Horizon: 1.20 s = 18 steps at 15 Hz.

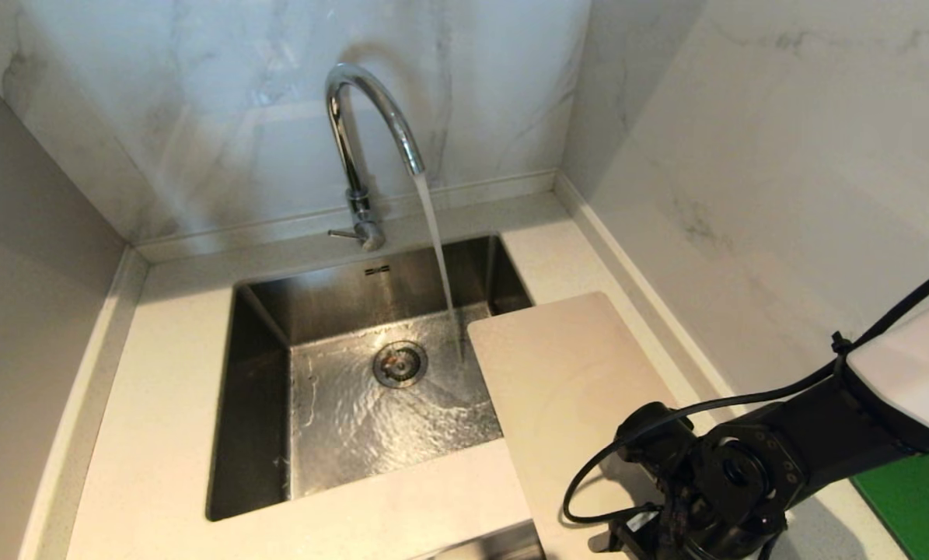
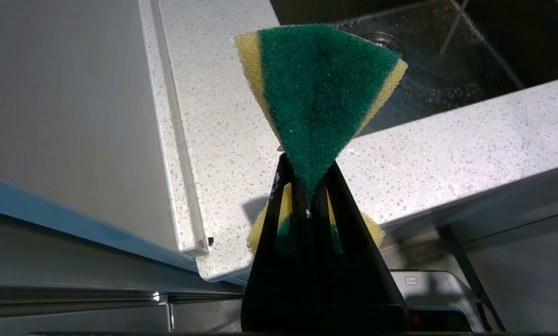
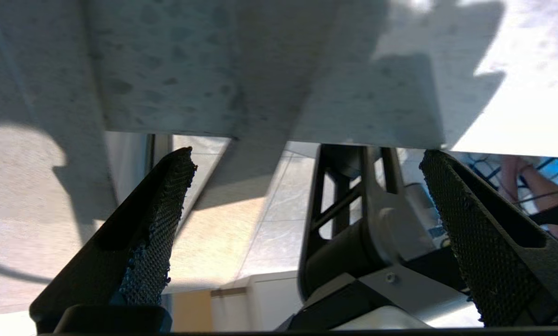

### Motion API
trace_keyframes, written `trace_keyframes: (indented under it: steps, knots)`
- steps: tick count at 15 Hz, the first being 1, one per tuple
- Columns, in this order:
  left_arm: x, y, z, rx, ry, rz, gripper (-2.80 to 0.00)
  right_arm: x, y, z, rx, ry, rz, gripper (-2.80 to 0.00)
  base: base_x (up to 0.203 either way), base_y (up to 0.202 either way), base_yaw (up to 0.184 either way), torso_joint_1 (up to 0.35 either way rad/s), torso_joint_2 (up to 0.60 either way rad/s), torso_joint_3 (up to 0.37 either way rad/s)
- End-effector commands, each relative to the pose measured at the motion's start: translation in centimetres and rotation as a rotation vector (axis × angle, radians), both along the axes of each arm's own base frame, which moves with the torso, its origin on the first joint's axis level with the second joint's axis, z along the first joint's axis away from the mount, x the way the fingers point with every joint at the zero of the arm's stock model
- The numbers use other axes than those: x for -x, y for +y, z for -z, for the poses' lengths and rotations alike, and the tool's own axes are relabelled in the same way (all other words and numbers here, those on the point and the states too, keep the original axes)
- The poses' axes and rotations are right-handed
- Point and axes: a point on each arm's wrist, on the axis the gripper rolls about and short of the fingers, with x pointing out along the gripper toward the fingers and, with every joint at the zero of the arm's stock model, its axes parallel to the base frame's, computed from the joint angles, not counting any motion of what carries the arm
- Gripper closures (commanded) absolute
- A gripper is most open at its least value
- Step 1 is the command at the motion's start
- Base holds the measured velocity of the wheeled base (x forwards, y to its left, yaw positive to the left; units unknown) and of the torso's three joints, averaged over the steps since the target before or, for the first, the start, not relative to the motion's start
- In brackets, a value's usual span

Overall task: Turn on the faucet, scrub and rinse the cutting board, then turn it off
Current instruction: Pick up the cutting board

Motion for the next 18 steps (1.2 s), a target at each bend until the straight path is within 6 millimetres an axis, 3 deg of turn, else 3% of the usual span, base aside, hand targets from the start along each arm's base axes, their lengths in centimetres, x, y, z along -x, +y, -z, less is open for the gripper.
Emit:
trace_keyframes:
  steps: [1, 18]
  knots:
    - [0.0, 0.0, 0.0, 0.001, -0.001, -0.001, 0.00, -0.3, 0.1, 0.6, -0.006, 0.017, 0.006, -2.80, 0.000, 0.000, 0.000, 0.000, 0.00, 0.000]
    - [0.0, 0.0, 0.0, 0.001, -0.001, -0.001, 0.00, -1.0, 0.5, 2.6, 0.041, 0.038, 0.001, -2.80, 0.000, 0.000, 0.000, 0.000, 0.00, 0.000]
